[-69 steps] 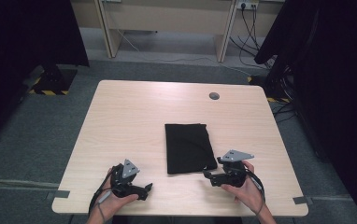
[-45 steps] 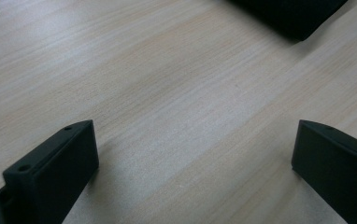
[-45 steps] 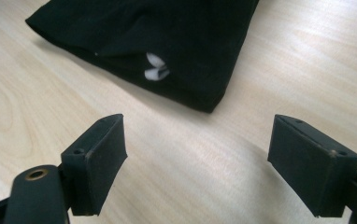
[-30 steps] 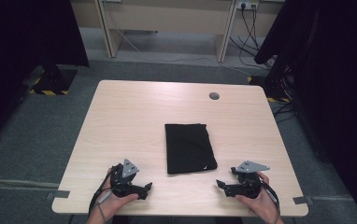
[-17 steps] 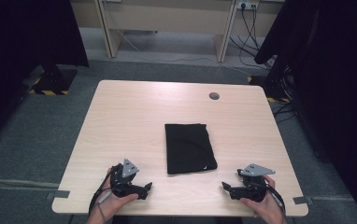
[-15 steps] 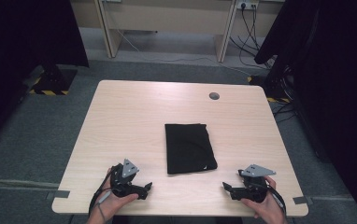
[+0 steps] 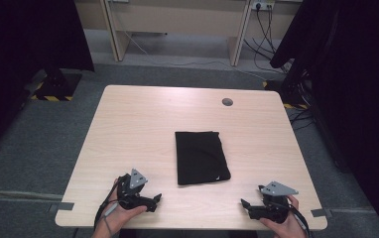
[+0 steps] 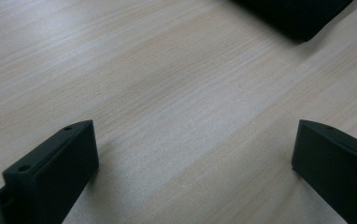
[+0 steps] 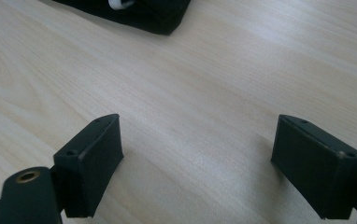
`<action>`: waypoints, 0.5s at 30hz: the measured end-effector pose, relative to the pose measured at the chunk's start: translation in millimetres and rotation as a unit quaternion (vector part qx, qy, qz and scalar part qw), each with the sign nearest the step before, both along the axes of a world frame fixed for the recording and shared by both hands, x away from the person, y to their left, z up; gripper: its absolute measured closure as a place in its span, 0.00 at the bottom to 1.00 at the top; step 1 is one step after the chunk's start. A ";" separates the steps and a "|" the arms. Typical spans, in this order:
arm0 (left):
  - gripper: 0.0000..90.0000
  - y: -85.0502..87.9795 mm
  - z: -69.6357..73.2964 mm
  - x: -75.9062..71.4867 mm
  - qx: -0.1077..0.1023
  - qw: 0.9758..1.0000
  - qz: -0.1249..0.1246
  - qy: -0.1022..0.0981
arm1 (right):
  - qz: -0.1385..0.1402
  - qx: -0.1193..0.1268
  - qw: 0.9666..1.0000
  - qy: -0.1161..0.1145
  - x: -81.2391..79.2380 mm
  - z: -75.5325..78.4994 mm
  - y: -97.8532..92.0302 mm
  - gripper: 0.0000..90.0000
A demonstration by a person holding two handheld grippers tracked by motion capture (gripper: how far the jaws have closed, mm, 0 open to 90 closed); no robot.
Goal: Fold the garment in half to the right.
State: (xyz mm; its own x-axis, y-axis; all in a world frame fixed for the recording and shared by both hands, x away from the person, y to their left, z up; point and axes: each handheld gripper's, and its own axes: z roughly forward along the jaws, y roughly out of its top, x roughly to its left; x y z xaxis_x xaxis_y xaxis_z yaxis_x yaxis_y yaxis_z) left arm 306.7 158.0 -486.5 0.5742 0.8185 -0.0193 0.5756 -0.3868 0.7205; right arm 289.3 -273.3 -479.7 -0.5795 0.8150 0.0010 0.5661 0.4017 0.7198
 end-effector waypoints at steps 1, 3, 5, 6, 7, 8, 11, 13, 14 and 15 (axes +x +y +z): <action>0.00 0.0 0.0 0.0 0.000 1.000 0.000 0.000 | -0.001 0.000 1.000 0.000 -0.9 -0.1 -0.4 0.19; 0.00 0.0 0.1 0.0 0.000 1.000 0.000 0.000 | -0.004 0.001 1.000 -0.001 -2.6 -0.3 -1.6 0.19; 0.00 0.1 0.0 0.0 0.000 1.000 0.000 0.000 | -0.006 0.001 1.000 -0.001 -4.0 -0.3 -2.5 0.19; 0.00 0.1 0.1 0.0 0.000 1.000 0.000 0.000 | -0.005 0.000 1.000 -0.002 -4.7 -0.2 -3.1 0.19; 0.00 0.0 0.0 0.0 0.000 1.000 0.000 0.000 | -0.006 0.001 1.000 -0.002 -5.3 -0.3 -3.4 0.19; 0.00 0.1 0.0 0.0 0.000 1.000 0.000 0.000 | -0.007 0.000 1.000 -0.002 -6.1 -0.3 -3.9 0.19; 0.00 0.0 0.0 0.0 0.000 1.000 0.000 0.000 | -0.008 0.001 1.000 -0.002 -8.6 -0.3 -4.8 0.19; 0.00 0.0 0.0 0.0 0.000 1.000 0.000 0.000 | -0.009 0.001 1.000 -0.001 -10.4 -0.2 -5.5 0.19; 0.00 0.0 0.0 0.0 0.000 1.000 0.000 0.000 | -0.009 0.001 1.000 -0.001 -11.3 -0.1 -6.0 0.19; 0.00 0.0 0.0 0.0 0.000 1.000 0.000 0.000 | -0.011 0.002 1.000 -0.001 -12.3 -0.2 -6.3 0.19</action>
